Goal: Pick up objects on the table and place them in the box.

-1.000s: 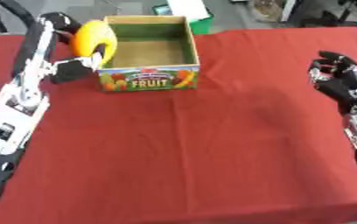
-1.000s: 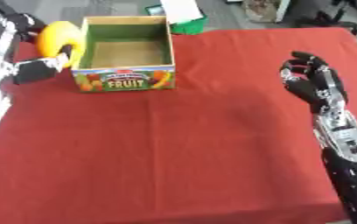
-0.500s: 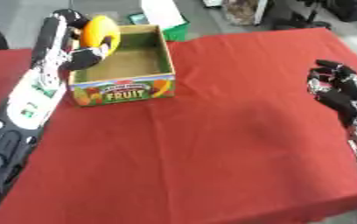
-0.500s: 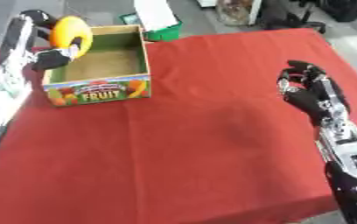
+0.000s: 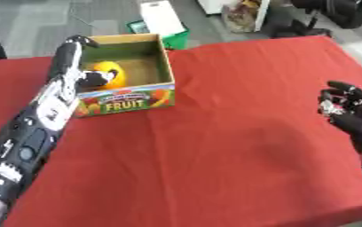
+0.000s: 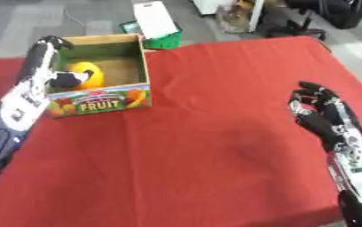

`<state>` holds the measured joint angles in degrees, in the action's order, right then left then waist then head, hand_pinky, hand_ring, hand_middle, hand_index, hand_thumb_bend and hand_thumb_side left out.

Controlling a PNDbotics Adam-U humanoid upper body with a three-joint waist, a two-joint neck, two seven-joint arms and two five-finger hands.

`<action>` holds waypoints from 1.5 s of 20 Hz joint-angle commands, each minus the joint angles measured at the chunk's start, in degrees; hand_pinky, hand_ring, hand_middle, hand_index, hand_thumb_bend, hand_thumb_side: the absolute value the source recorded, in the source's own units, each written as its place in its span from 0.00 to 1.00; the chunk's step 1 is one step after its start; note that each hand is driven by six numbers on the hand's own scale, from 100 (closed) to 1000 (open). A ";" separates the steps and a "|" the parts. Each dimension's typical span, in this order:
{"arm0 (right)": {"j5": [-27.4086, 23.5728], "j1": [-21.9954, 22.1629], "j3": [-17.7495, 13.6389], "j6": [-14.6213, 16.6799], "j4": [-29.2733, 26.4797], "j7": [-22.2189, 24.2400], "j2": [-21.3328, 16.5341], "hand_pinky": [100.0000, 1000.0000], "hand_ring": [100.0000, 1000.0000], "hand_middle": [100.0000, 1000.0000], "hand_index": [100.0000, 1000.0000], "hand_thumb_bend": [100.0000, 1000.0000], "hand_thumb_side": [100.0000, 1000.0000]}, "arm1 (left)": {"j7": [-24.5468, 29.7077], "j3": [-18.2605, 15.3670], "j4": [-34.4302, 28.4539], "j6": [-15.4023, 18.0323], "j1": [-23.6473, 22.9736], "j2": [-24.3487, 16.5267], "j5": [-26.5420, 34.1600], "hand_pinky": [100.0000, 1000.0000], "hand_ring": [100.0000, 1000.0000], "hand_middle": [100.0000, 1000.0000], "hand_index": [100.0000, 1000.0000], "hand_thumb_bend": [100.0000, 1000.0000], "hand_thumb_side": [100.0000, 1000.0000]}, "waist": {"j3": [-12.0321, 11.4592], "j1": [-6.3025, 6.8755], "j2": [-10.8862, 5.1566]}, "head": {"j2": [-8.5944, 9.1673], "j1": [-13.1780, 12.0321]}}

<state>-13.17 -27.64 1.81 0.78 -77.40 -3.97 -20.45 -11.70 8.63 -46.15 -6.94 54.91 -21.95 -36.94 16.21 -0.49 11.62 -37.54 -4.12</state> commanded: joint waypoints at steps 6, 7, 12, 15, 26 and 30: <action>-0.13 -0.39 -0.14 0.13 -0.84 0.18 -0.92 0.61 0.73 0.63 0.78 0.00 0.00 | 3.94 -0.58 -3.39 -0.03 1.30 -1.05 -3.19 0.76 0.89 0.81 0.74 0.83 0.33 | -0.65 -0.30 -1.58 | 0.02 -0.08; -0.14 -0.35 -0.16 0.14 -0.84 0.15 -0.92 0.61 0.73 0.63 0.78 0.00 0.00 | 3.40 -0.51 -4.35 0.20 1.21 -1.21 -3.03 0.77 0.89 0.81 0.74 0.87 0.39 | -0.82 -0.33 -1.64 | -0.03 -0.06; -0.23 0.04 -0.33 0.18 -0.89 -0.02 -0.84 0.61 0.72 0.63 0.78 0.00 0.00 | 0.32 0.27 -11.20 1.09 0.38 -2.40 0.06 0.77 0.89 0.80 0.72 0.89 0.43 | -1.91 -0.47 -2.01 | -0.49 0.06; -0.38 0.64 -0.63 0.23 -0.88 -0.36 -0.84 0.61 0.73 0.63 0.78 0.00 0.00 | -0.88 0.86 -17.65 1.00 -1.05 -3.37 4.09 0.74 0.85 0.76 0.69 0.85 0.40 | -3.22 -0.92 -2.34 | -0.98 0.68; 0.56 3.85 -3.48 2.27 -3.31 -3.88 -1.84 0.61 0.73 0.63 0.78 0.00 0.00 | -3.62 1.33 -45.44 -1.25 -20.74 -5.69 26.27 0.71 0.85 0.74 0.65 0.66 0.35 | -11.49 -1.24 -3.07 | -2.50 2.10; 1.30 4.46 -4.13 3.01 -5.21 -5.11 -1.49 0.61 0.72 0.63 0.78 0.00 0.00 | -4.62 -0.19 -49.51 -1.43 -27.16 -5.27 31.10 0.71 0.85 0.74 0.65 0.62 0.36 | -12.99 -1.12 -3.06 | -2.74 1.92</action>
<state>-12.46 -22.60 -1.58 3.53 -80.72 -8.55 -20.49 -15.79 9.50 -93.33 -8.34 27.30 -26.19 -7.40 3.10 -1.72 9.54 -39.78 -2.18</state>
